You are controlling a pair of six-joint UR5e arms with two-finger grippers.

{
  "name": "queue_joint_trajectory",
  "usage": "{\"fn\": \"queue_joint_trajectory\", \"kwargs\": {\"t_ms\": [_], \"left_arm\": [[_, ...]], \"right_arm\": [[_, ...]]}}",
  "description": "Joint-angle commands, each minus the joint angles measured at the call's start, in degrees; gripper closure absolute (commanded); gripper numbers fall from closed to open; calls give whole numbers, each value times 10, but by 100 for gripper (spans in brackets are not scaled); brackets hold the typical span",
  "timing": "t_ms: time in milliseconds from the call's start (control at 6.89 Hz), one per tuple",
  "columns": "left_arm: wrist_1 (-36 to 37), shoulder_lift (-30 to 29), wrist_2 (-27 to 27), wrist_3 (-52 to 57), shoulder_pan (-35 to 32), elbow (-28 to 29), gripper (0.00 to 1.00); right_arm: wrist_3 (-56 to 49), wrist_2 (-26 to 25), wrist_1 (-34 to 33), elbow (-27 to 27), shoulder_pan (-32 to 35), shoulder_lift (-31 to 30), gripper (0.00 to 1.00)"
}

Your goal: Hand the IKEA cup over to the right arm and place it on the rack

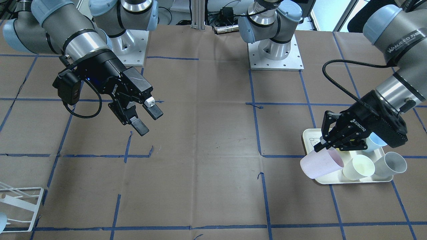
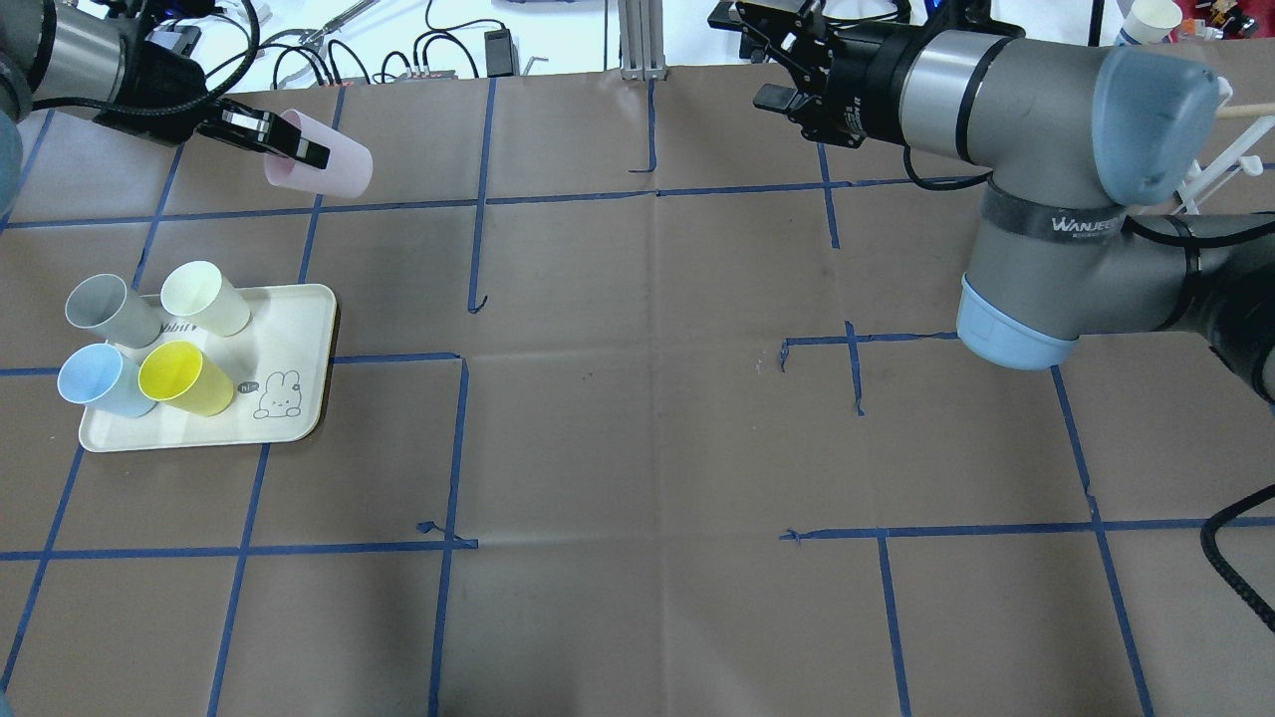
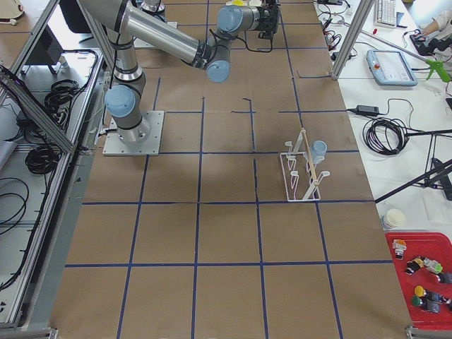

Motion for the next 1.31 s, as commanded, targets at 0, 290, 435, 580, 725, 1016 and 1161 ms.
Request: {"fn": "queue_joint_trajectory", "kwargs": {"t_ms": [0,290,435,580,725,1016,1161], "left_arm": [[86,-44,-117,59,-10,1,100],[141,-60,-164,102,-34,-9,100],[192,-70,-190,132,-58,-25,100],[279,-76,-209,143,-77,-59,100],[360,-76,-216,134,-91,-106,100],[485,-57,-259,69,-97,-194,100],[567,-50,-283,-14,-100,-229,100]], "right_arm": [[3,0,-3,1,0,2,1],[4,0,-3,1,0,2,1],[4,0,-3,1,-1,3,1],[4,0,-3,2,-1,4,1],[4,0,-3,3,-1,4,1],[4,0,-4,2,-1,7,1],[7,0,-4,3,-1,8,1]]}}
